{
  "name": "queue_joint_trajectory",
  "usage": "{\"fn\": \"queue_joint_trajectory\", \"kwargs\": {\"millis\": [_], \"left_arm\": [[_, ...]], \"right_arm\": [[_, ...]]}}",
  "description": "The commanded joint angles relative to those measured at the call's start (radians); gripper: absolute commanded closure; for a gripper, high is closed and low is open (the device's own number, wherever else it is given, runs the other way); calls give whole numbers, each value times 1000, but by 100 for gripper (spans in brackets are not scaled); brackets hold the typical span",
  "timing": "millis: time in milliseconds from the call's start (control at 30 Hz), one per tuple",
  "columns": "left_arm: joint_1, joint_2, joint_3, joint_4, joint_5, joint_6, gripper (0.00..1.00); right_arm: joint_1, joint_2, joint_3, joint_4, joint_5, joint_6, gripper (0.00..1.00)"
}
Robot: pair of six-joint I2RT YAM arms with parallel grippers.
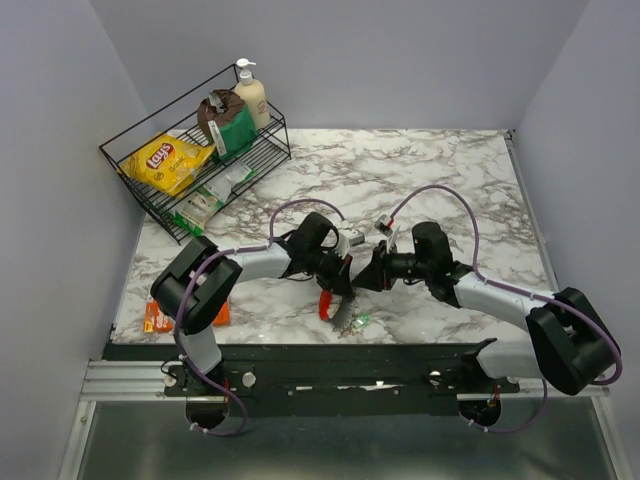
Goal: Put the keys on the keyring
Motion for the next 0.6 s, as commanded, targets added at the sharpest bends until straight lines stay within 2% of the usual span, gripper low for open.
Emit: {"fn": "queue_joint_trajectory", "kwargs": {"millis": [0,267,567], "left_arm": [[-3,-48,-1,24,86,30,100],[-5,-88,5,-69,100,75,100],[-5,-97,11,-82,104,73,100]], "right_arm": [[-1,23,-16,50,6,-24,67],[-1,26,-53,76,-28,-15,67],[-3,-5,-104,102,-71,-3,67]]}}
